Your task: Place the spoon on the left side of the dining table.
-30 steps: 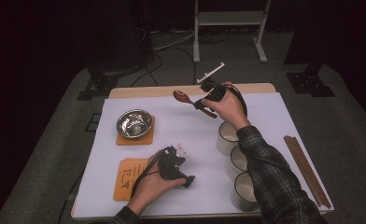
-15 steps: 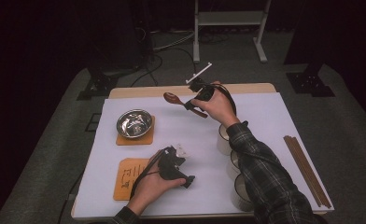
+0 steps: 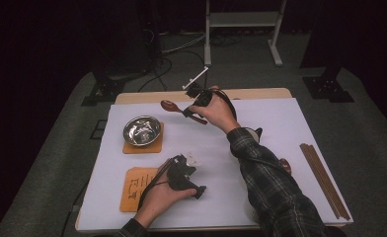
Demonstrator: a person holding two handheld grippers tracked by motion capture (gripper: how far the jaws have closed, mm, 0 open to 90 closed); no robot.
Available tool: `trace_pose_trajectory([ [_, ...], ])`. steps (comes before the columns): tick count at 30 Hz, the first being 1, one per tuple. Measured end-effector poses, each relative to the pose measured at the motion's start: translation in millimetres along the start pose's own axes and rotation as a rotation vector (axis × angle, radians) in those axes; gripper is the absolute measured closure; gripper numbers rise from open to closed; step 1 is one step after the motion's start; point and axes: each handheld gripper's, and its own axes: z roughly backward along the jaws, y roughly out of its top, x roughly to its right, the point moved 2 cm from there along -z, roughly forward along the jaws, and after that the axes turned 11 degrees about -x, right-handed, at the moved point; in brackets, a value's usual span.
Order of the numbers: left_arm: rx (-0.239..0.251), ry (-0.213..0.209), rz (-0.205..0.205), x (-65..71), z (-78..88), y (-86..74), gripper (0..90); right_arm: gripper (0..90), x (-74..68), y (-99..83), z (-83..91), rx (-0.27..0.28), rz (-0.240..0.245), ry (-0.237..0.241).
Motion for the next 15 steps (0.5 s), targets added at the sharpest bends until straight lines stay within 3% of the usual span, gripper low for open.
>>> trace_pose_trajectory([
  [15, 0.006, -0.004, 0.005, 0.4, -0.2, -0.4, 0.0, 79.8, -17.4, 27.5, -26.0, -0.025, 0.05, 0.036],
])
